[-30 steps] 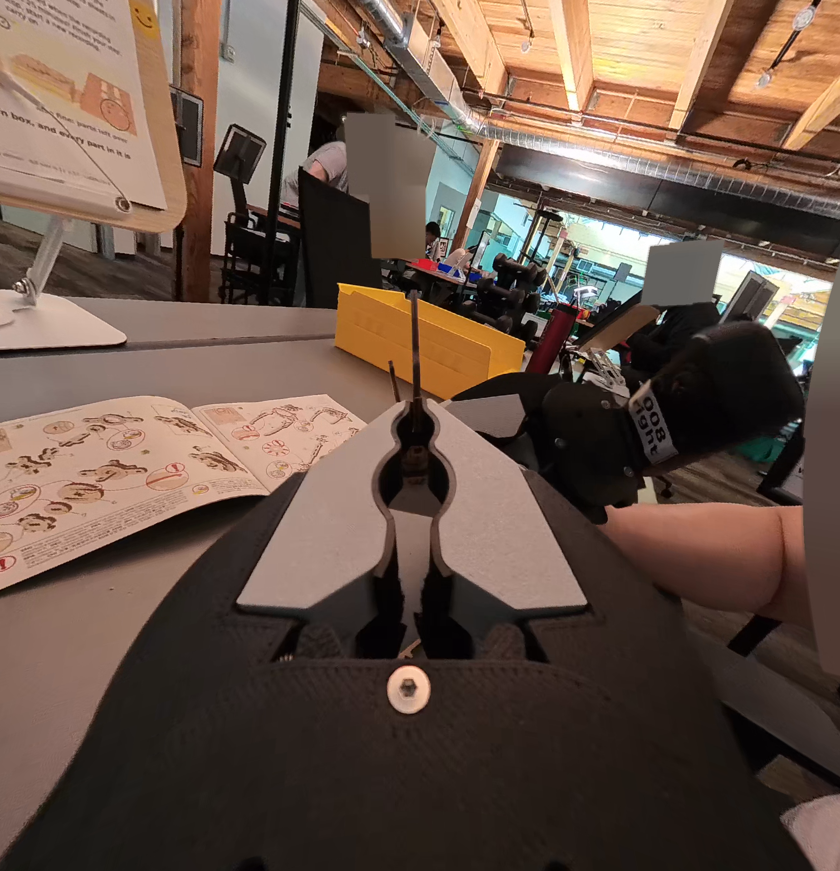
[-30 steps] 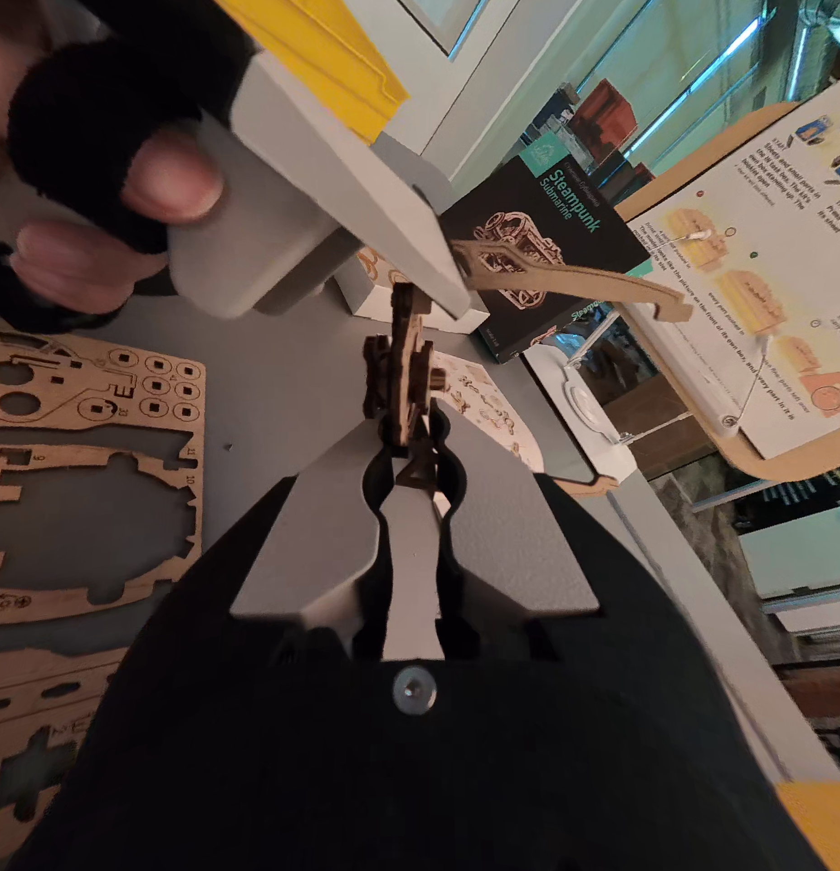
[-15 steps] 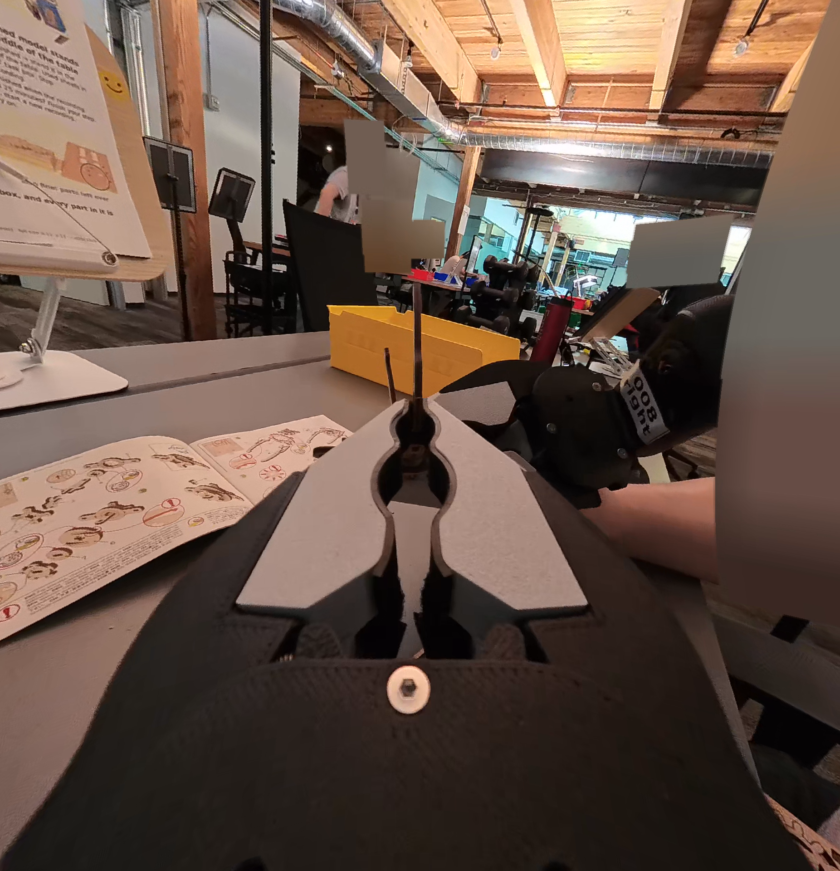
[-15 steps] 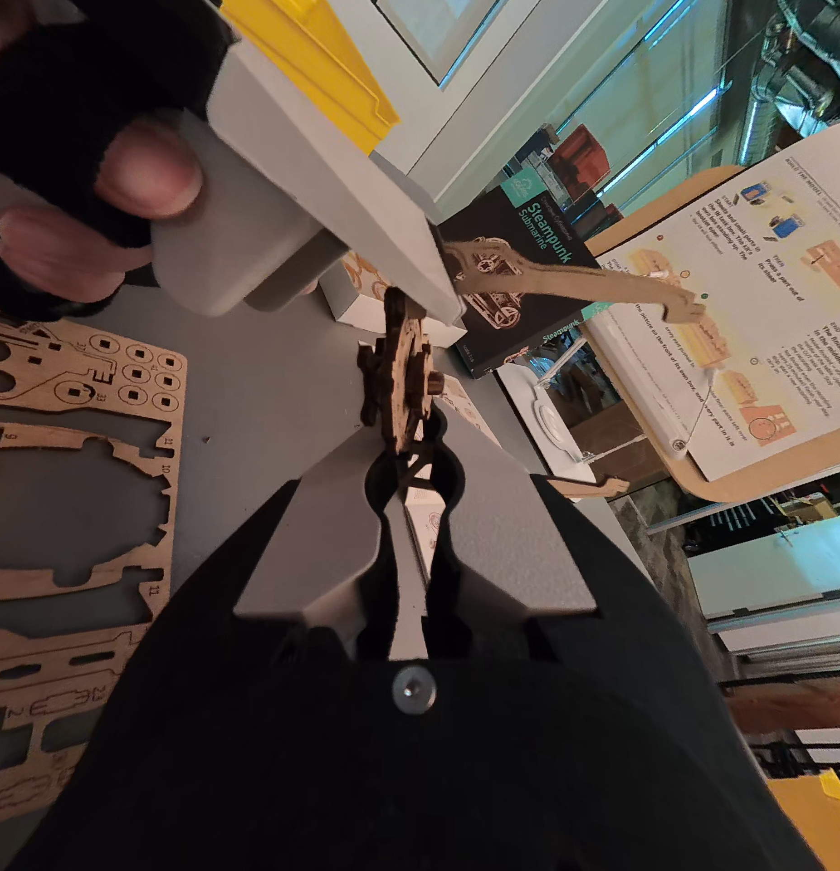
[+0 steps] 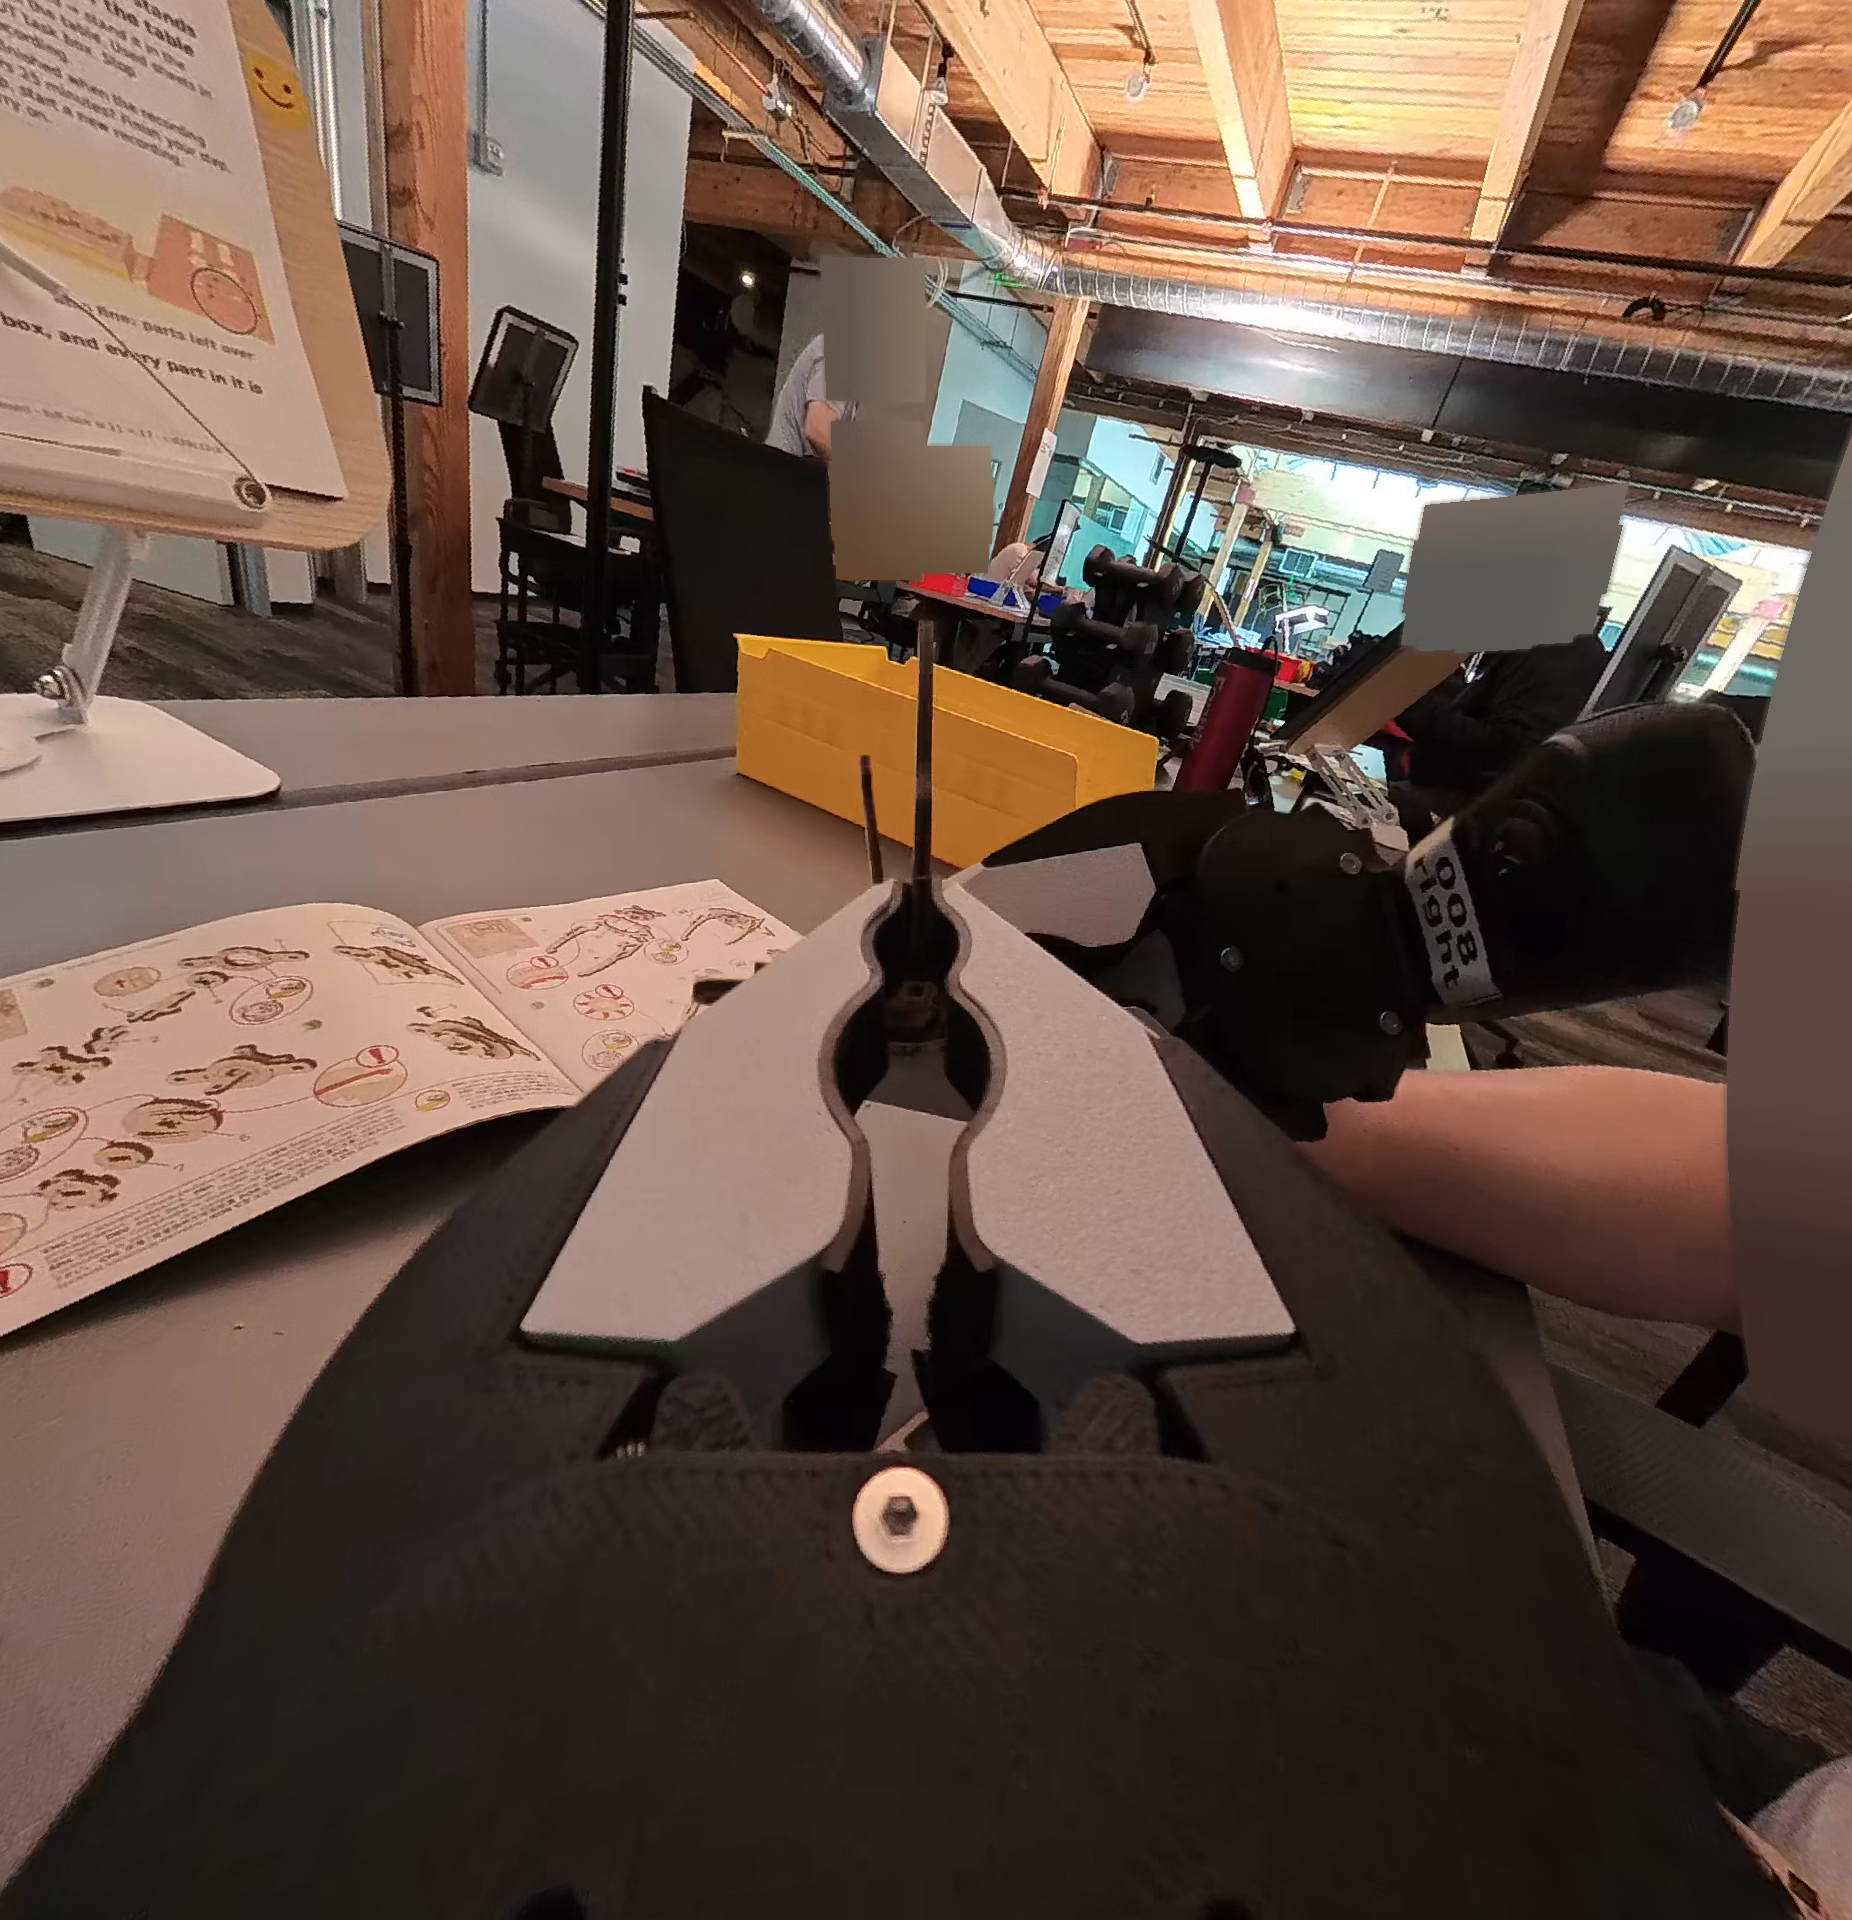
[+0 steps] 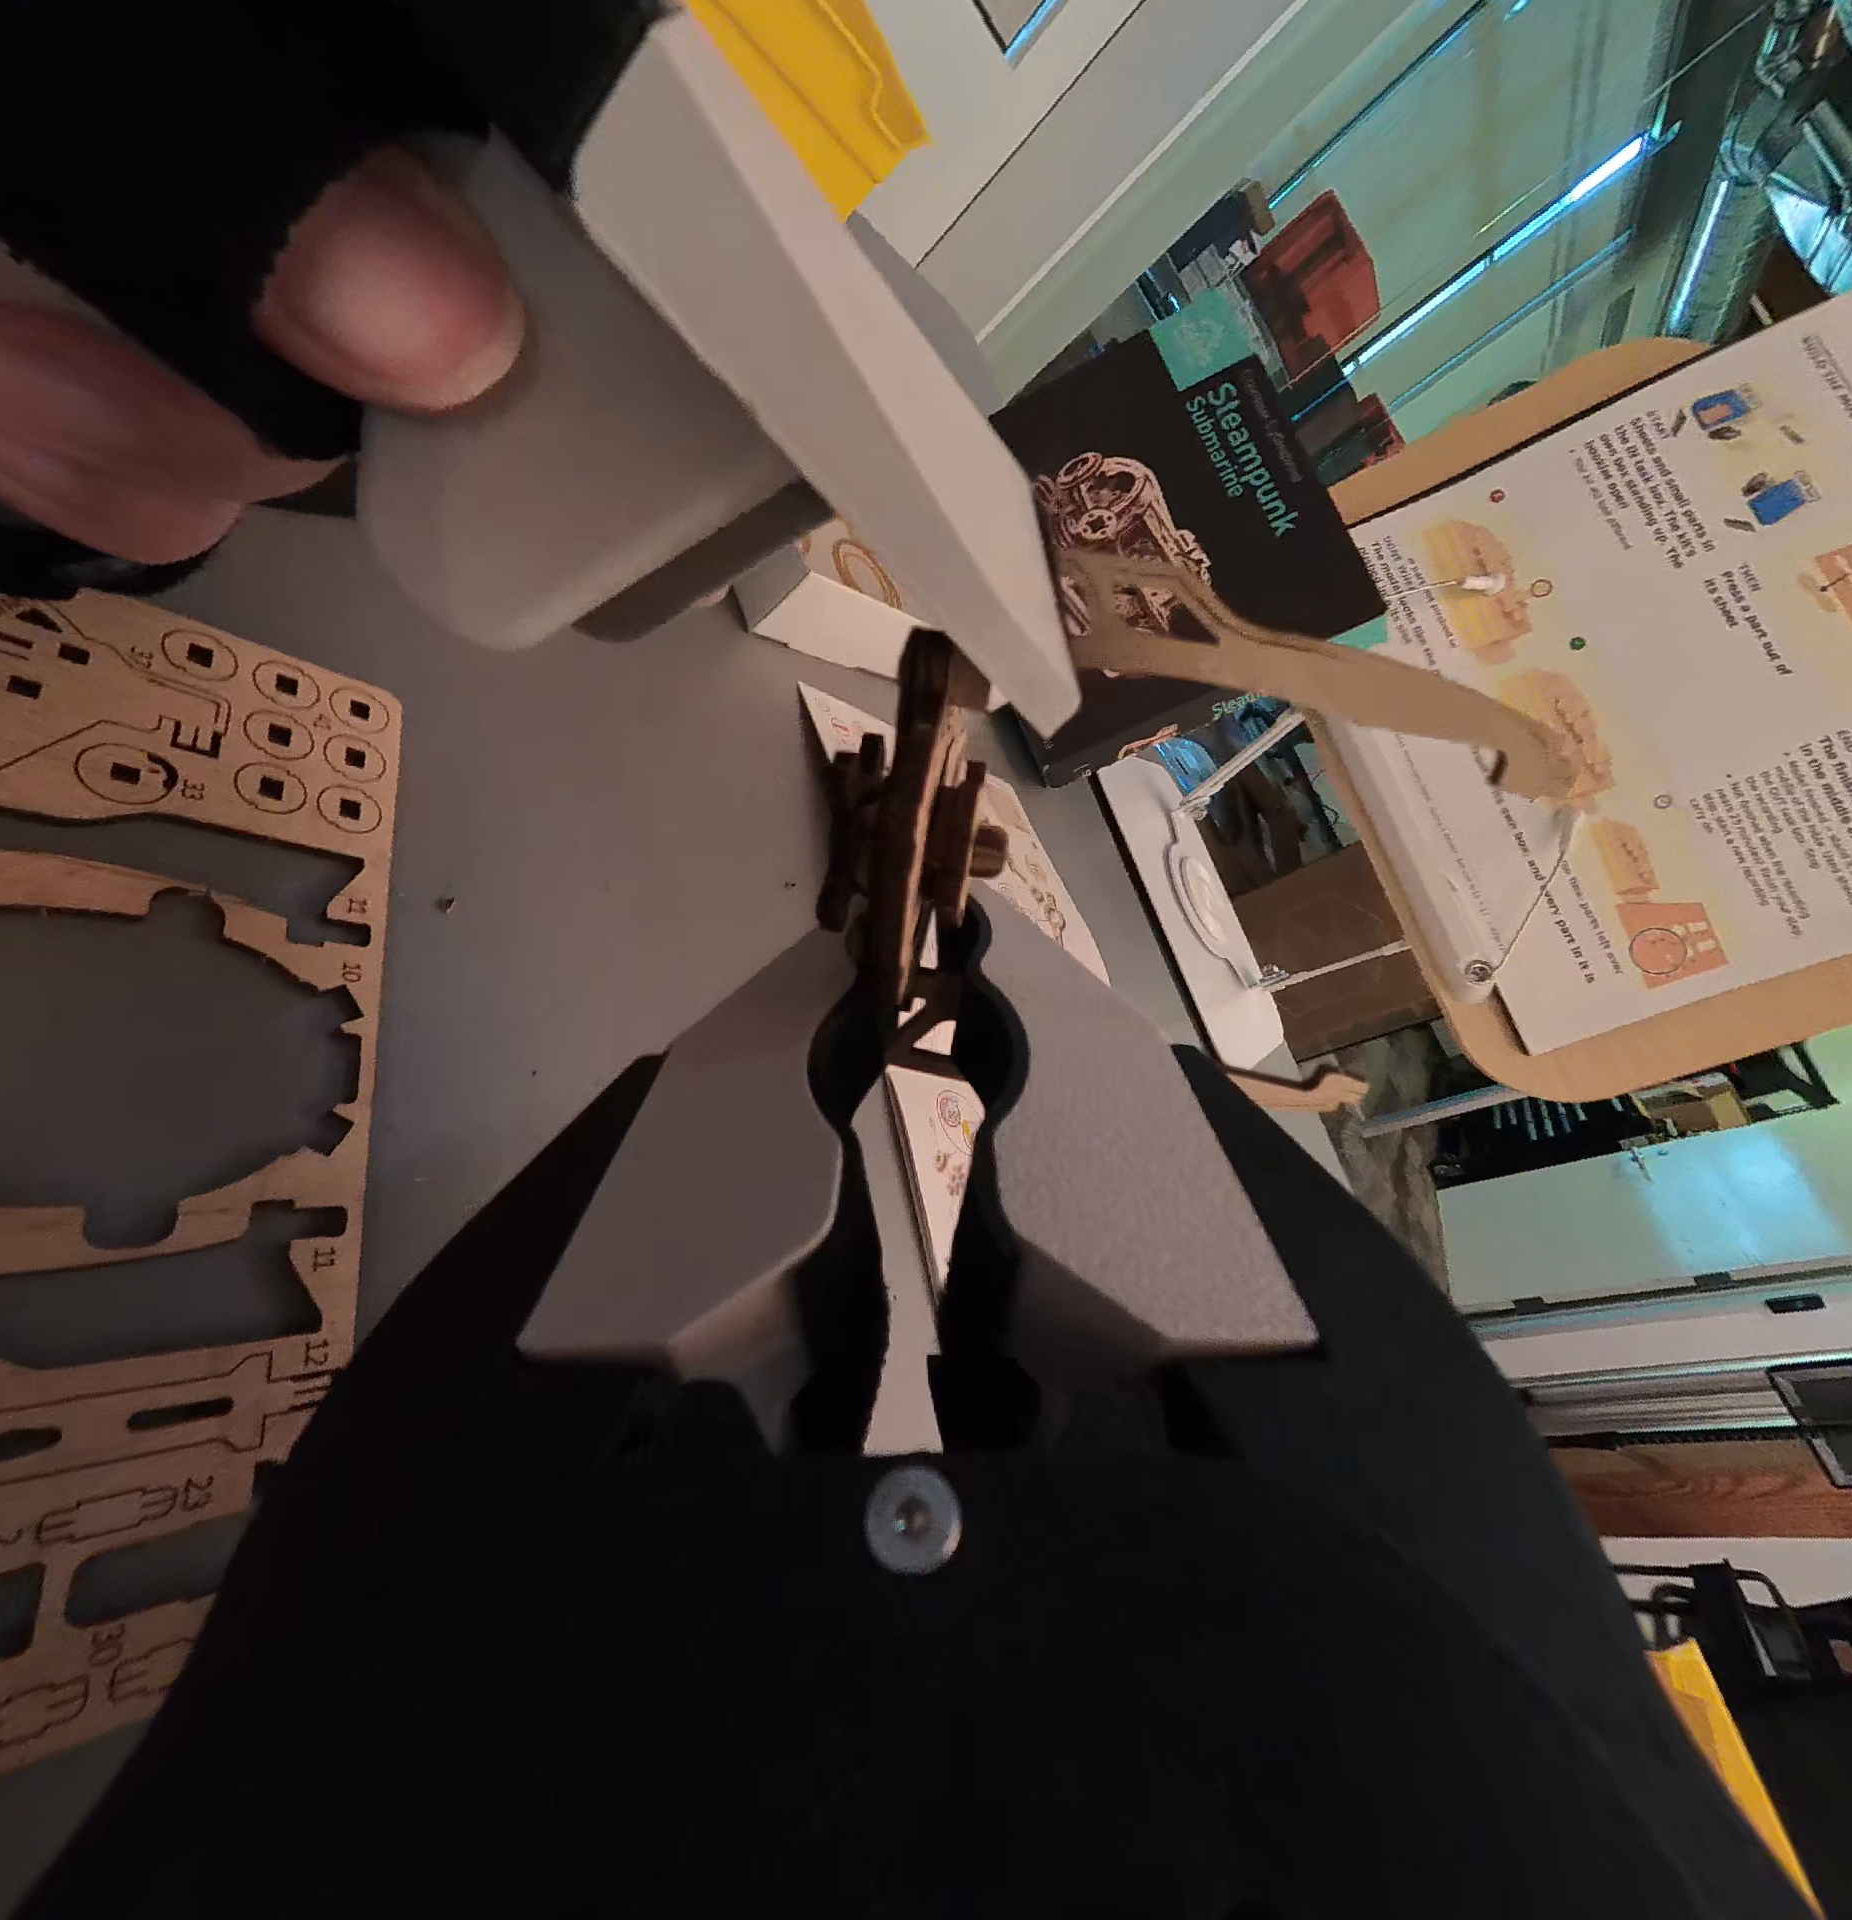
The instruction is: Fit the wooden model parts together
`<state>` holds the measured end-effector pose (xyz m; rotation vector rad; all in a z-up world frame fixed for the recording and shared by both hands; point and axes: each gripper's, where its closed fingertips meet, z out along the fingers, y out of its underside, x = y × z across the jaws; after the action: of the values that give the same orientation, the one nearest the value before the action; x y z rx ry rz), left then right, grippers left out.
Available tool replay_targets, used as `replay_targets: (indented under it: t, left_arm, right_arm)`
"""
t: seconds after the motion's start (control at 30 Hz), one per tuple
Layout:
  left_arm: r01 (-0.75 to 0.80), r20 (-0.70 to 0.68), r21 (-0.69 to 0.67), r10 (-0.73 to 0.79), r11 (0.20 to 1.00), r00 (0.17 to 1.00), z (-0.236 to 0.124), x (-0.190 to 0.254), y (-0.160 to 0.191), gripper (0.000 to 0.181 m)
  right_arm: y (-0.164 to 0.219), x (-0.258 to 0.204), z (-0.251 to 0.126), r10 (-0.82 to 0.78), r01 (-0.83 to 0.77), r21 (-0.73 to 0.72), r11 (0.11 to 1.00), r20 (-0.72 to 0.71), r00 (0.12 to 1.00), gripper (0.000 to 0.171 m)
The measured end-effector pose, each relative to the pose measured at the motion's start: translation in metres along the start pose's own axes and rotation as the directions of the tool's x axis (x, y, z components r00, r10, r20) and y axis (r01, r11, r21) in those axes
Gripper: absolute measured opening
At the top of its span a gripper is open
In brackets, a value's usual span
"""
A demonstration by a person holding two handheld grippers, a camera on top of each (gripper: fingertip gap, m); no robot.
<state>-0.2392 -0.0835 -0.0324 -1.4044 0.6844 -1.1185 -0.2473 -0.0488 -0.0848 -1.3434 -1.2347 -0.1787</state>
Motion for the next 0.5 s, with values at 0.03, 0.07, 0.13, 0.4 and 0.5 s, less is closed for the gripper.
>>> replay_targets:
  t: [0.03,0.07,0.13,0.4,0.5]
  left_arm:
    - [0.001,-0.001,-0.002,-0.001,1.000,1.000,-0.0001,-0.0001,0.0004,0.000]
    - [0.001,0.002,-0.007,-0.001,1.000,1.000,-0.0002,-0.0006,0.0010,0.000]
    - [0.002,0.000,-0.009,-0.002,1.000,1.000,-0.0002,-0.0005,0.0013,0.000]
    - [0.020,-0.019,-0.010,-0.020,1.000,1.000,0.0000,0.0011,0.0015,0.000]
    - [0.045,0.013,-0.020,-0.045,0.999,0.999,-0.0005,-0.0076,0.0036,0.000]
  right_arm:
    - [0.0000,-0.0011,0.0002,-0.013,0.013,-0.002,1.000,-0.002,1.000,0.005]
    - [0.0009,-0.0027,0.0004,-0.020,0.020,-0.008,1.000,0.005,1.000,0.006]
    - [0.0008,-0.0021,-0.0004,-0.051,0.051,-0.013,0.999,-0.002,0.999,0.006]
    - [-0.0012,-0.0022,-0.0009,-0.095,0.095,0.007,0.995,-0.018,0.995,0.006]
    - [0.0003,-0.0056,0.0056,0.020,-0.020,0.006,1.000,0.028,0.999,0.006]
